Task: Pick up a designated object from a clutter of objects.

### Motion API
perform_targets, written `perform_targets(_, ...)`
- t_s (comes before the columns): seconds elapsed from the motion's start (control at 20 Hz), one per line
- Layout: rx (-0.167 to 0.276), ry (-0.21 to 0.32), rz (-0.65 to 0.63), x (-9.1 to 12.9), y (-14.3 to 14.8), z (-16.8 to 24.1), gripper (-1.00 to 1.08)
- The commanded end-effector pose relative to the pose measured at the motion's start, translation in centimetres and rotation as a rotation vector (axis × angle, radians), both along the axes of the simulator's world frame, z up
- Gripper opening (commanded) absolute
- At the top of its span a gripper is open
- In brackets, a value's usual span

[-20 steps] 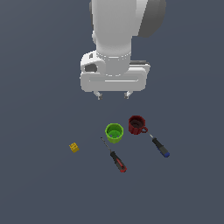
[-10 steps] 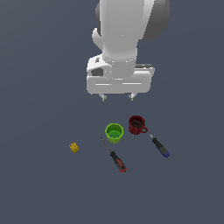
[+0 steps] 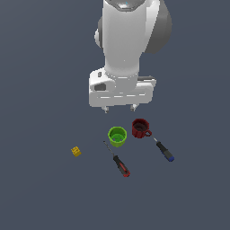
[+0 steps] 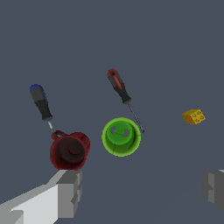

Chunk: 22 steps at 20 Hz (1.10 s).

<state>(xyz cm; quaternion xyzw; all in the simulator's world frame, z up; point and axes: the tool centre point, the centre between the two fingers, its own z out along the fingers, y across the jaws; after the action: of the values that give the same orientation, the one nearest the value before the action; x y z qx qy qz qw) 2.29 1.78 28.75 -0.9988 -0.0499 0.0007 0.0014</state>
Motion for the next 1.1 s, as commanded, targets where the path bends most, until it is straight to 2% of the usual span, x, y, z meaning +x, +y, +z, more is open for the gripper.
perform_targets(0.0, -0.002, 0.001, 0.033, 0.8, -0.1, -1.3, 1.0)
perform_targets(0.65, -0.01, 0.0, 0.312, 6.1, -1.2, -12.4, 1.0)
perform_targets(1.05, -0.006, -0.001, 0.455, 7.7, -1.7, -18.9, 1.0)
